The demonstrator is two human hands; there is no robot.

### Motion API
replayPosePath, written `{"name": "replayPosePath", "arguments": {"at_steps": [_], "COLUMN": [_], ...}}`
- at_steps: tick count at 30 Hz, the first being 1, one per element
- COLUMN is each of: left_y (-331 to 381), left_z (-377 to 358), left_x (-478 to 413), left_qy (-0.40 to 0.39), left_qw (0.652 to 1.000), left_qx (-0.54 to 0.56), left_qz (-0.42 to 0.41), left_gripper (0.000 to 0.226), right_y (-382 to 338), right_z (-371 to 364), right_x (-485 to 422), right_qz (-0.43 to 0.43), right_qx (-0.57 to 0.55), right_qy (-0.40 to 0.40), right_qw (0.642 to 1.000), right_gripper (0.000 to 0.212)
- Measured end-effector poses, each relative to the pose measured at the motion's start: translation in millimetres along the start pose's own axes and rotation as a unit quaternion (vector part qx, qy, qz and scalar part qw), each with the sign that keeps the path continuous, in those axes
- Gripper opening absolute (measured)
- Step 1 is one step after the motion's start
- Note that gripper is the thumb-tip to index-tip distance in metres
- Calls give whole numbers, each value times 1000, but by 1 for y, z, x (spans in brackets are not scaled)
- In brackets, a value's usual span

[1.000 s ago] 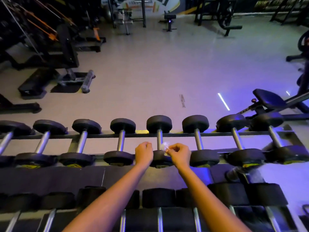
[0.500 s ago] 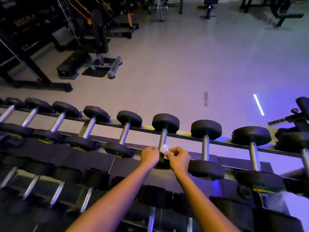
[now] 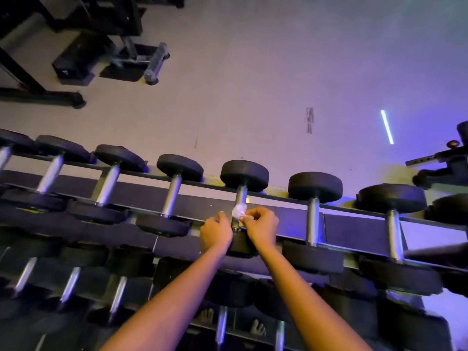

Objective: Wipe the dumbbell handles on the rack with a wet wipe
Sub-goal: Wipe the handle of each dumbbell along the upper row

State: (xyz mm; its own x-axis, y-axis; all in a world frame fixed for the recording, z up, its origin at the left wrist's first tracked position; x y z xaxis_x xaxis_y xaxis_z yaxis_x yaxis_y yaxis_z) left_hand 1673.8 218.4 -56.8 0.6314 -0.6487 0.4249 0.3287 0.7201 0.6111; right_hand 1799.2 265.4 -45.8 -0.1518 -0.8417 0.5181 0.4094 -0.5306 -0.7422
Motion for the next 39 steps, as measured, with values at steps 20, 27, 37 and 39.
{"name": "replayPosePath", "arguments": {"at_steps": [20, 27, 37, 39], "left_y": [-9, -5, -5, -5], "left_z": [-4, -2, -3, -3], "left_x": [-9, -5, -6, -7], "left_qy": [2, 3, -2, 2], "left_qw": [1000, 1000, 1000, 1000], "left_qx": [-4, 10, 11, 5], "left_qz": [-1, -23, -22, -27], "left_gripper": [50, 49, 48, 49], "right_y": [4, -24, -23, -7], "right_z": [-10, -14, -16, -17], "right_x": [-7, -23, -38, -24], "right_qz": [-26, -14, -5, -25], "right_qx": [90, 56, 88, 114], "right_qy": [-7, 37, 41, 8], "right_qw": [996, 998, 995, 993], "right_gripper": [11, 17, 22, 15]}}
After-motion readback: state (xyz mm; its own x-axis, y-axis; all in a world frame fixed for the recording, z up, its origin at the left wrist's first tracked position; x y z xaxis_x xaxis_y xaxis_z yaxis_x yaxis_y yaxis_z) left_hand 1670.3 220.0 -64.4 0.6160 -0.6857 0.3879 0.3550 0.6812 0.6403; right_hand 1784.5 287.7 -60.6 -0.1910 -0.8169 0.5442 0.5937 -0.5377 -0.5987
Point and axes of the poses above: each hand's wrist, its own x-axis away from the middle knuckle, its own z-axis out of the back of the hand, y = z × x, the point moved 4 cm from there along -x, towards the middle knuckle, and after that the axes turned 11 degrees about -z, right-handed, at the moved point
